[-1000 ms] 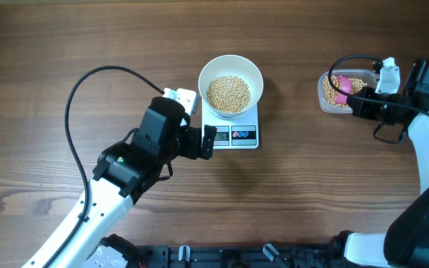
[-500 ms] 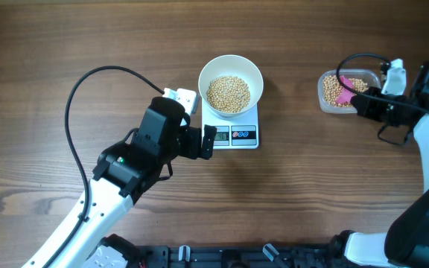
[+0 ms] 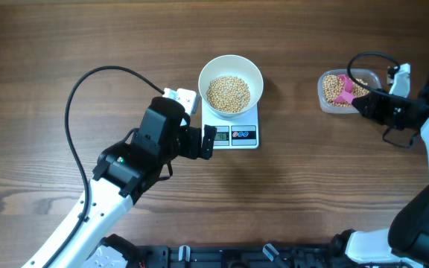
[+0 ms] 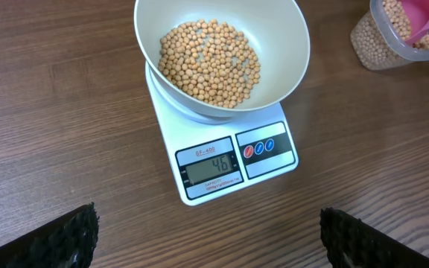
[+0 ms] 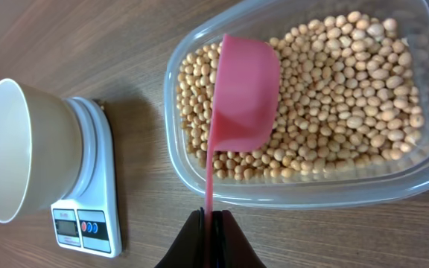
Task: Scoop item into bowl and weigh 150g on scale
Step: 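Drag the scoop through the soybeans and lift it filled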
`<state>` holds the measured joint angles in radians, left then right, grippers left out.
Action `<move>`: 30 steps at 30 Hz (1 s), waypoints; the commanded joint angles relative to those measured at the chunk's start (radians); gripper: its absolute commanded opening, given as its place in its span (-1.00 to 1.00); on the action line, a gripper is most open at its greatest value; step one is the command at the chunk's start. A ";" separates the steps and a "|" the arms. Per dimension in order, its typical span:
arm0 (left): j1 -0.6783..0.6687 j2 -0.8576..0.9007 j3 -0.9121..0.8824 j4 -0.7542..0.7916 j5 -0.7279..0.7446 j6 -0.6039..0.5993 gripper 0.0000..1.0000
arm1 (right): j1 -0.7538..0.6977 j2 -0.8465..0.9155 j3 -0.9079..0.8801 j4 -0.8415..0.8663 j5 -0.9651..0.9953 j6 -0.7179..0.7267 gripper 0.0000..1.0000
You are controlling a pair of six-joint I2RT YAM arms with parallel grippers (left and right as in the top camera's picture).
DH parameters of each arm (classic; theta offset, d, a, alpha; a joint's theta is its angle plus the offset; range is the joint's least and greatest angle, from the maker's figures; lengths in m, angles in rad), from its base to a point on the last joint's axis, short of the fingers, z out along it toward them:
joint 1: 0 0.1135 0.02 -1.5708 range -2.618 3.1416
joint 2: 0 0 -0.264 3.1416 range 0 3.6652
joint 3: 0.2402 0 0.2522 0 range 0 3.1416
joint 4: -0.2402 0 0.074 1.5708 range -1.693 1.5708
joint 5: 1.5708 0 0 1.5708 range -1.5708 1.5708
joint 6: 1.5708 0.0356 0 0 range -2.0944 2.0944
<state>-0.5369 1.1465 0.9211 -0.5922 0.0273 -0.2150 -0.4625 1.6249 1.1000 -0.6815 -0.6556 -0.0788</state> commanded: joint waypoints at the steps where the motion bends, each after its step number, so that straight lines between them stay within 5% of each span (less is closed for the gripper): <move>1: -0.005 0.008 0.015 0.000 0.008 0.001 1.00 | -0.016 0.032 0.004 -0.003 -0.036 0.019 -0.92; 30: -0.005 0.008 0.015 0.000 0.009 0.001 1.00 | -0.293 0.150 0.004 -0.030 -0.501 0.072 -0.91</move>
<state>-0.5369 1.1465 0.9211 -0.5922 0.0273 -0.2150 -0.7383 1.7618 1.1000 -0.7113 -1.0252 -0.0151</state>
